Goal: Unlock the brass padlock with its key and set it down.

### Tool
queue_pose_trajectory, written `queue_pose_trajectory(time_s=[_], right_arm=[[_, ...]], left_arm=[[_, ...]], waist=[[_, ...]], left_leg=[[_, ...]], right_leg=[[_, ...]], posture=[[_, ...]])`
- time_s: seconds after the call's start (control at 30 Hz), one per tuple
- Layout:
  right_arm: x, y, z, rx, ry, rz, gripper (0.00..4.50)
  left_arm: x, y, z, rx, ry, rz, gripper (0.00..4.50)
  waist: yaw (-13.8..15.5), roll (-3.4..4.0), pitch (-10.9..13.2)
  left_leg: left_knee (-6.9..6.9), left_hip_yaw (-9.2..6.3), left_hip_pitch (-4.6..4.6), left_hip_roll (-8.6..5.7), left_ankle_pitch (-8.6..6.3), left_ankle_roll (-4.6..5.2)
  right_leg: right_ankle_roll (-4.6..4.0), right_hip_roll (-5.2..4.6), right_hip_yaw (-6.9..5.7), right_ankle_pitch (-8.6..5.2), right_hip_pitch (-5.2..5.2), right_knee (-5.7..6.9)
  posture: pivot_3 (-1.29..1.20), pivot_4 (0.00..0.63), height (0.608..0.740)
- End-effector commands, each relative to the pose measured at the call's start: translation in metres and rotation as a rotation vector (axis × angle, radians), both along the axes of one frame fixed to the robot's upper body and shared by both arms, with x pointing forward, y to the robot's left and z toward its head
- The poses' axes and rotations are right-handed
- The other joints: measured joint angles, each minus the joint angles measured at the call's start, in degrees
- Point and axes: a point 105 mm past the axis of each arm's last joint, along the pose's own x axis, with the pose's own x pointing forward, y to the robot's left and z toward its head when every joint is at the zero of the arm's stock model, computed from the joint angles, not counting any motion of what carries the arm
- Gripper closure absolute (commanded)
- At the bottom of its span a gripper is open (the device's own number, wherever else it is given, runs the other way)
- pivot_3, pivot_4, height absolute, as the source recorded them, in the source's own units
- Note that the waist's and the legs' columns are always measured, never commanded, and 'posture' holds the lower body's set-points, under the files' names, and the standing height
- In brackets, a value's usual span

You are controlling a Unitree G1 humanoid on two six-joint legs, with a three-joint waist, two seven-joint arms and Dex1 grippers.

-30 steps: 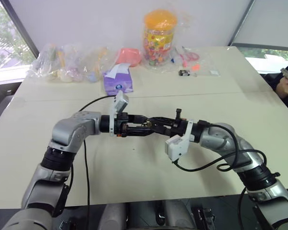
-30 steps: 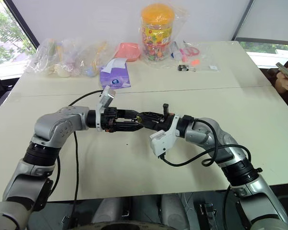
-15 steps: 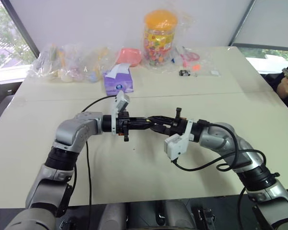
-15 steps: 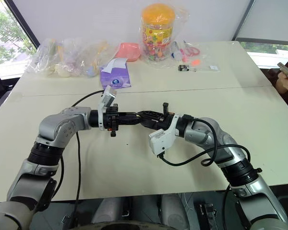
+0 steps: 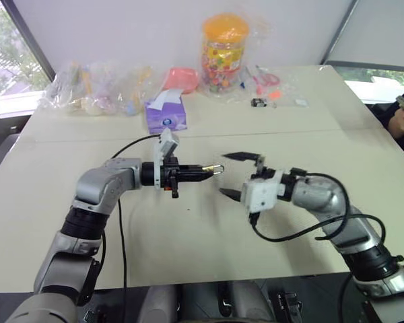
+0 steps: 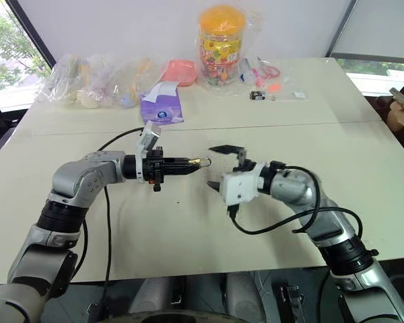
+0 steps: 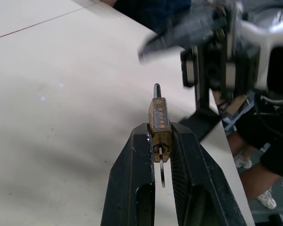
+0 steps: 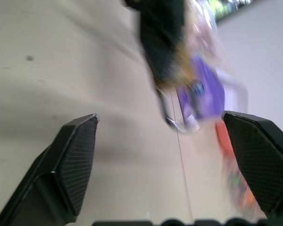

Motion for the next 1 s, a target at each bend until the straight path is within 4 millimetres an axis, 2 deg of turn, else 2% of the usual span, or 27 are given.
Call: queue_pose_trajectory(time_s=[0.03,0.1,0.13,0.17,0.27,0.5,0.83,1.0], right_arm=[[-0.006,-0.005,0.028,0.192,0.161,-0.03,0.87],[-0.01,-0.006,0.032,0.246,0.258,-0.037,1.83],[-0.012,-0.004,0.033,0.279,0.318,-0.032,2.52],[-0.015,-0.003,0.033,0.303,0.377,-0.027,2.81],[-0.021,0.004,0.033,0.343,0.481,-0.006,4.41],[-0.029,0.013,0.031,0.371,0.645,0.015,4.47],[-0.015,0.013,0.021,0.333,0.642,-0.032,4.47],[-0.019,0.013,0.01,0.276,0.659,-0.021,4.47]], left_arm=[[0.0,0.003,0.013,-0.019,-0.059,-0.009,4.5],[0.0,0.004,0.013,-0.016,-0.064,-0.013,4.5],[0.0,0.003,0.013,-0.013,-0.07,-0.019,4.5],[0.0,0.003,0.014,-0.012,-0.073,-0.026,4.5],[-0.001,0.002,0.014,-0.001,-0.095,-0.054,4.5],[-0.012,-0.002,0.019,-0.015,-0.108,-0.137,4.5],[-0.025,-0.003,0.025,-0.028,-0.1,-0.211,4.5],[-0.02,-0.002,0.027,-0.033,-0.112,-0.181,4.5]], waist=[[0.02,0.0,0.0],[0.05,0.0,0.0],[0.04,0.0,0.0],[0.04,0.0,0.0],[0.03,0.0,0.0],[0.0,0.0,0.0],[-0.03,0.0,0.0],[-0.04,0.0,0.0]], left_leg=[[0.0,0.0,0.0,0.01,0.0,0.0],[-0.01,-0.01,0.0,0.02,0.0,0.0],[-0.01,0.0,0.0,0.02,0.0,0.0],[-0.01,0.0,0.0,0.02,0.0,0.01],[-0.02,0.0,0.0,0.02,-0.01,0.01],[-0.03,0.0,-0.04,0.02,-0.02,0.02],[-0.06,0.01,-0.07,0.02,-0.02,0.03],[-0.06,0.01,-0.08,0.02,-0.02,0.03]], right_leg=[[0.01,0.0,0.0,0.01,0.0,0.0],[0.04,0.0,0.0,0.02,0.0,0.0],[0.0,-0.01,0.0,0.0,0.0,-0.01],[-0.05,-0.02,0.0,-0.03,0.0,-0.02],[-0.07,-0.03,0.0,-0.04,-0.01,-0.03],[-0.09,-0.04,0.0,-0.05,-0.03,-0.08],[-0.06,-0.01,0.0,-0.06,-0.06,-0.12],[-0.04,0.0,0.0,-0.08,-0.07,-0.12]], posture=[[0.0,0.15,0.737],[0.0,0.15,0.737],[0.0,0.15,0.737],[0.0,0.15,0.737],[0.0,0.15,0.737],[0.0,0.15,0.737],[0.0,0.15,0.737],[0.0,0.15,0.737]])
